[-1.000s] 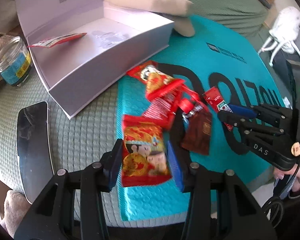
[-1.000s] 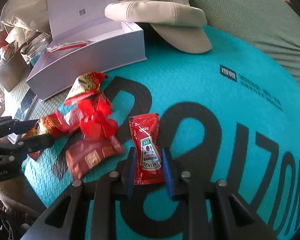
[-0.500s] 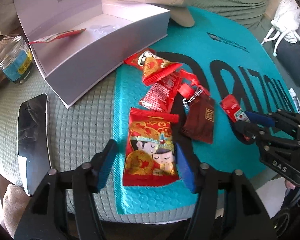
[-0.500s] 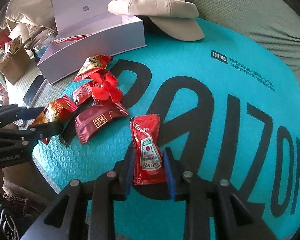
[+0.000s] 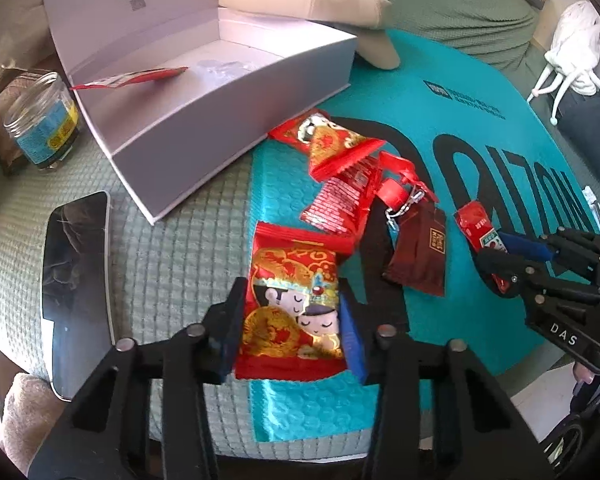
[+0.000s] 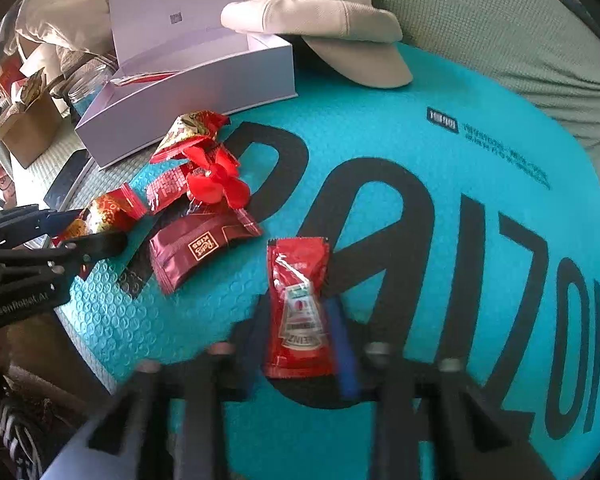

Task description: Organize objects

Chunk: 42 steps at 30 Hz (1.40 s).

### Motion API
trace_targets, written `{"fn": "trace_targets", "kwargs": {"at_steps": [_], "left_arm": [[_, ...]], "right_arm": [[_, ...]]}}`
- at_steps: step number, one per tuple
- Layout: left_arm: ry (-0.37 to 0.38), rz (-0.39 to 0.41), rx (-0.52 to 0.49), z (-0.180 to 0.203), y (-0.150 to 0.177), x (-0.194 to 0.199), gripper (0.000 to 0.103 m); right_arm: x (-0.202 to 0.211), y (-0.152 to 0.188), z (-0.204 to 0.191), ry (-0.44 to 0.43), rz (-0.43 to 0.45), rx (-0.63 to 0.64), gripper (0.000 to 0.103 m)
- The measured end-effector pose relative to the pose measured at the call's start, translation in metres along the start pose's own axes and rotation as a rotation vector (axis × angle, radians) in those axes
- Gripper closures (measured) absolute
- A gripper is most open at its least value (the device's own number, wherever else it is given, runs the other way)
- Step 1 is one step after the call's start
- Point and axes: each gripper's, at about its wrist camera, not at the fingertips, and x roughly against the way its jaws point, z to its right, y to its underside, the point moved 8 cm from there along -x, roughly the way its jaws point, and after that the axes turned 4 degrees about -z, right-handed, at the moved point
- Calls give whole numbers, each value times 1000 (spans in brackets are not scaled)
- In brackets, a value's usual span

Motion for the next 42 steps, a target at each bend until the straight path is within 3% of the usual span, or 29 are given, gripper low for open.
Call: {"fn": "trace_targets", "kwargs": {"at_steps": [4,17,42], "left_arm": [[22,5,21,-4,0,3,66],[20,46,47,-14,-1,27,66],[-37,95,142,-75,25,72,66]], "right_arm": [[2,-1,0,-9,8,-17,83],[24,-16,-20,-38,45,33,83],[47,-33,-113,-179,80,220,83]]}}
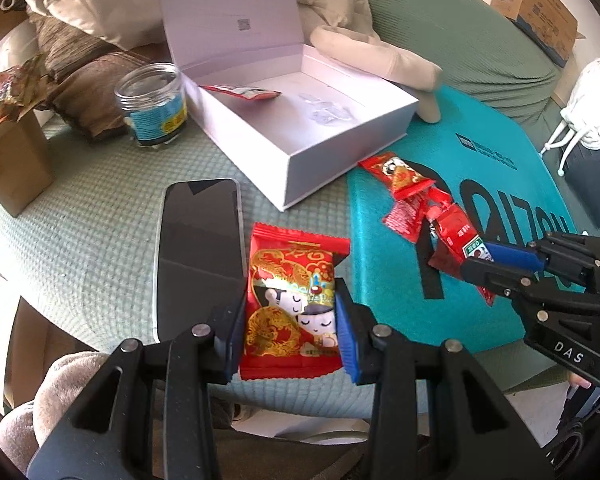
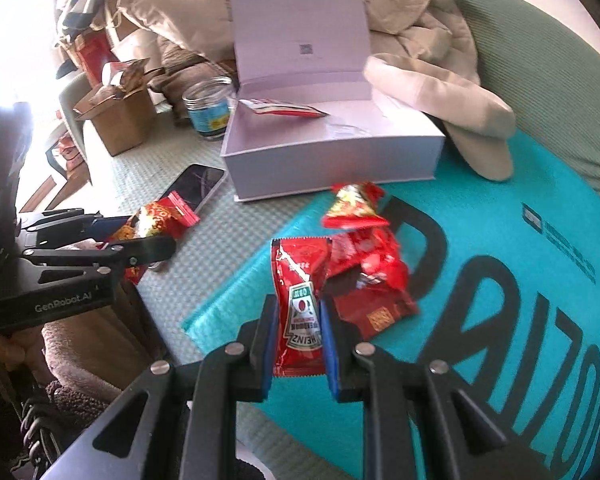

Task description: Organize objects

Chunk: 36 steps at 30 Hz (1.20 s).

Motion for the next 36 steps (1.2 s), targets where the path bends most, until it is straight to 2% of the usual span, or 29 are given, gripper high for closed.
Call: {"fn": "trace_targets", "kwargs": {"at_steps": [11,16,21,26,36], "left_arm": [[-3,35,4,-27,-19,10,66],[18,28,1,-32,-28,7,66],[15,41,-23,-34,-42,5,66],[33,50,-20,-35,-55,6,66],[0,81,-35,-37,-90,15,66]], "right_arm": [[-6,-29,-35,-48,24,53,83],[-6,-40,-43,-69,32,48,83],[-3,-55,-47,-59,46,51,83],[1,-70,-49,-84,69,68,83],[12,-102,-37,-81,132,88,83]]}}
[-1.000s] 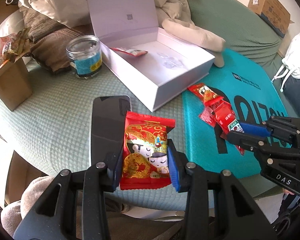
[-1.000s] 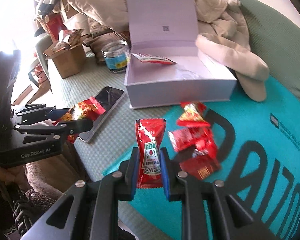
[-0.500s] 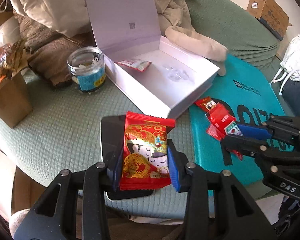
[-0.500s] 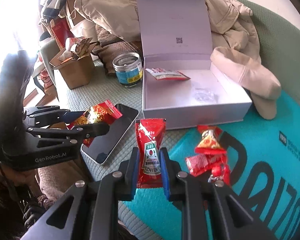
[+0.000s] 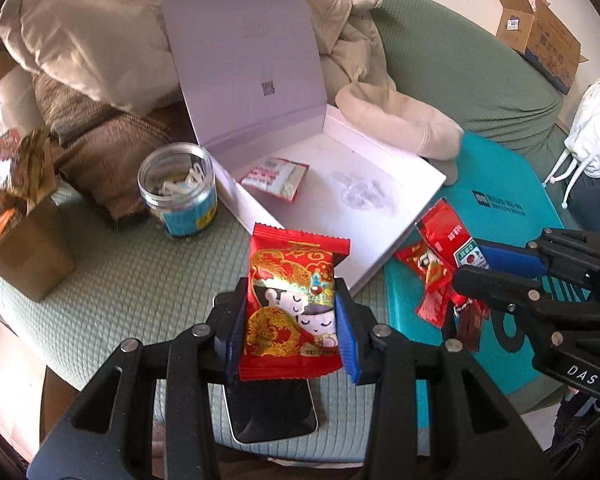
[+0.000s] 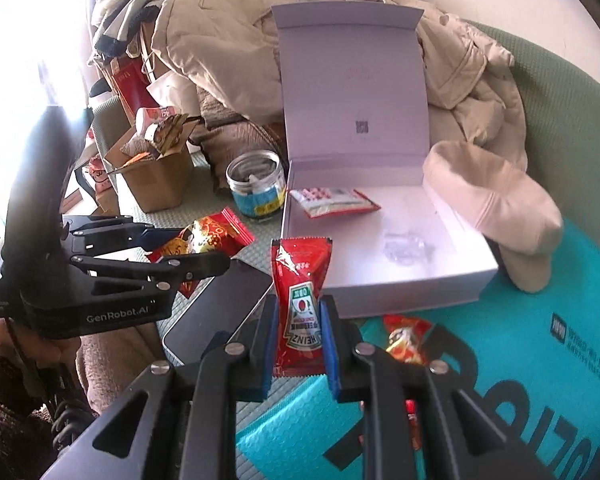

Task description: Organize objects

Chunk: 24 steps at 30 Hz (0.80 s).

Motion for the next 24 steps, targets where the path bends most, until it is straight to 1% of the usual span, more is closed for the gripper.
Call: {"fn": "trace_targets", "kwargs": {"at_steps": [8,11,15,24], "left_arm": [[-3,10,-25,7,-30,-4,66],[-20,12,-38,9,-42,-9,66],[-8,4,-46,13,-57,-19,66],[-13,-15,-84,22,-84,-44,66]], "right_arm": [[5,-28,15,7,39,17,83],[4,-38,24,11,52,21,83],[0,-49,36,16,57,15,83],[-18,-72,62,18,52,25,83]]}}
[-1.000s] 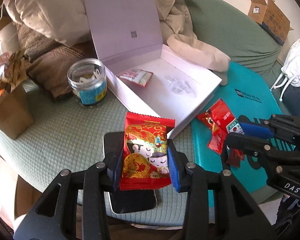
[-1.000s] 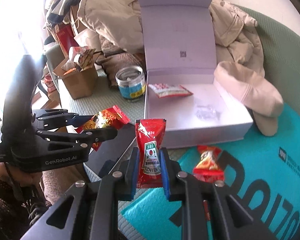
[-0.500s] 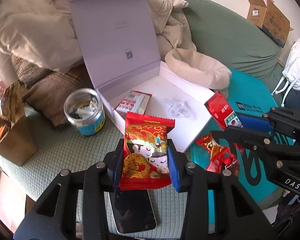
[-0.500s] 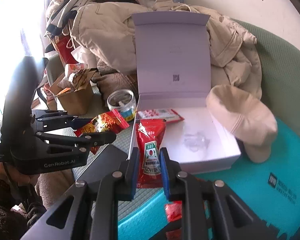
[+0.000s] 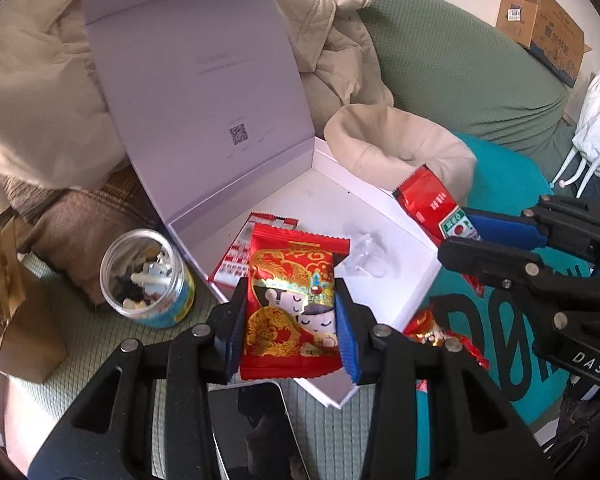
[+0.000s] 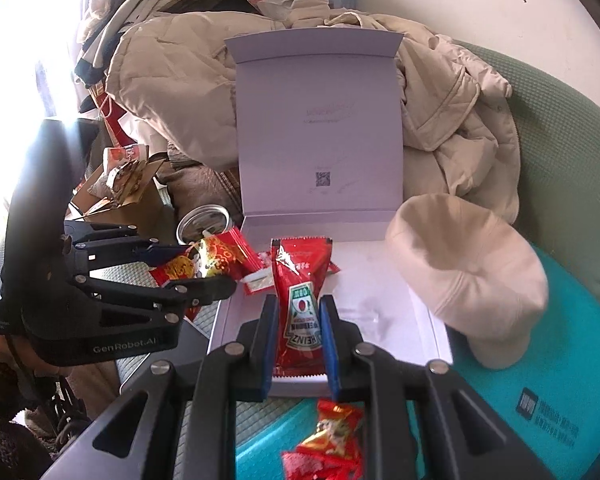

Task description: Organize objects

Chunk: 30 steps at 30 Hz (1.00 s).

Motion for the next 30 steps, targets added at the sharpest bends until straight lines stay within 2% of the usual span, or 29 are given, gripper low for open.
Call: {"fn": "trace_targets", "kwargs": {"at_steps": [7,16,30], "left_arm": [[0,-15,-17,-1,-20,-23,66],[9,-32,13,-10,-43,-52,66],[4,-110,17,-16,-43,-102,66]], "right_arm": [[-23,-14,18,-4,-10,-7,83],[-46,-29,37,-4,-27,-8,83],[-93,-36,54,-12,-76,-5,83]]}}
